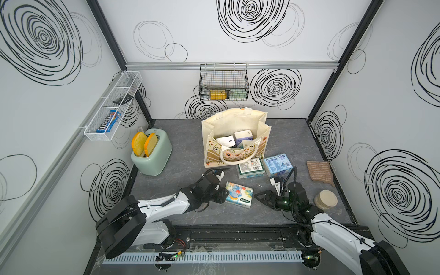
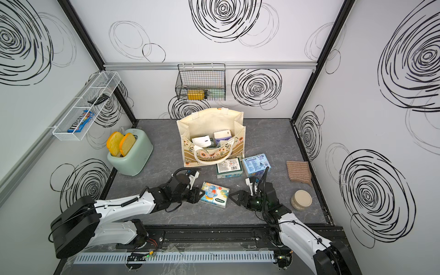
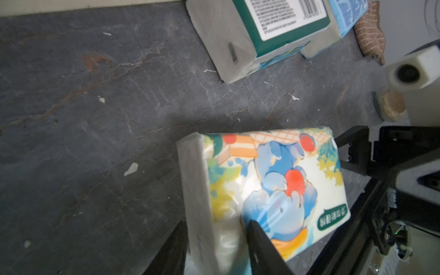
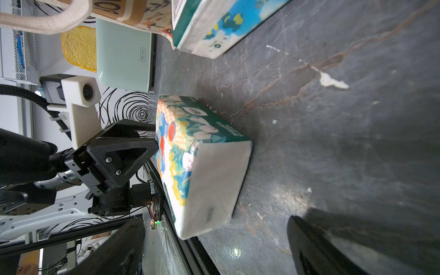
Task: Put tissues into the canvas bag
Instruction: Pick up the pack of facial tissues from the center of the board.
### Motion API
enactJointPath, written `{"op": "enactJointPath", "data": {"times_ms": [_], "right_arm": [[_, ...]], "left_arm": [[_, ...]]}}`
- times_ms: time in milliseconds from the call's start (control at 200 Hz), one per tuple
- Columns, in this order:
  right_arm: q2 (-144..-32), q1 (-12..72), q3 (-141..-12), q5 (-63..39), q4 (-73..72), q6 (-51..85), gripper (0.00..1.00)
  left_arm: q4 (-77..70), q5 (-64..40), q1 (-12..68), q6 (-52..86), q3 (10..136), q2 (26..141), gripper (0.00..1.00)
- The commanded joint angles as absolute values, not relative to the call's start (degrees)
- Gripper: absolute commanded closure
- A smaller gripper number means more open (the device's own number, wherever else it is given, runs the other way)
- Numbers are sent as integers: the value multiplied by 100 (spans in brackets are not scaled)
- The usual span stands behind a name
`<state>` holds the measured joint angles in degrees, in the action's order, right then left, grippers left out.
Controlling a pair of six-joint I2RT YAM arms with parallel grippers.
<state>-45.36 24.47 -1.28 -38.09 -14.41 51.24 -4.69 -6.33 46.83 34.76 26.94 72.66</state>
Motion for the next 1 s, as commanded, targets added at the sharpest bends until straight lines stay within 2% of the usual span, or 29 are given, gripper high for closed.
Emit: {"op": "enactJointPath", "data": {"times_ms": [0, 90, 205, 350, 400, 415, 711, 996], "right_arm": [[-4476, 2469, -45, -3792, -1589, 5177, 2], [-4418, 2470, -9, -3787, -1565, 5177, 3], [-4321, 2470, 1, -3779, -1523, 5177, 3], [-4191, 2465, 25, -3744, -1424, 5107, 3], [-4167, 2470, 61, -3744, -1428, 5111, 3], [-4145, 2469, 68, -3751, -1429, 5107, 3], [-4025, 2470, 210, -3817, -1468, 5124, 2], [-4514, 2527, 436, -4015, -2495, 5681, 3]], "left_arm": [[-443, -627, 4683, 3316, 2770, 7382, 58], [-530, -695, 4653, 3322, 2727, 7422, 62], [-641, -853, 4616, 3322, 2691, 7533, 79], [-775, -1011, 4594, 3374, 2598, 7576, 95], [-781, -1039, 4579, 3397, 2569, 7550, 95], [-783, -1049, 4579, 3401, 2560, 7538, 100], [-1279, -1699, 4309, 3723, 2273, 7239, 100], [-1773, -2158, 3938, 3964, 1896, 7241, 100]]}}
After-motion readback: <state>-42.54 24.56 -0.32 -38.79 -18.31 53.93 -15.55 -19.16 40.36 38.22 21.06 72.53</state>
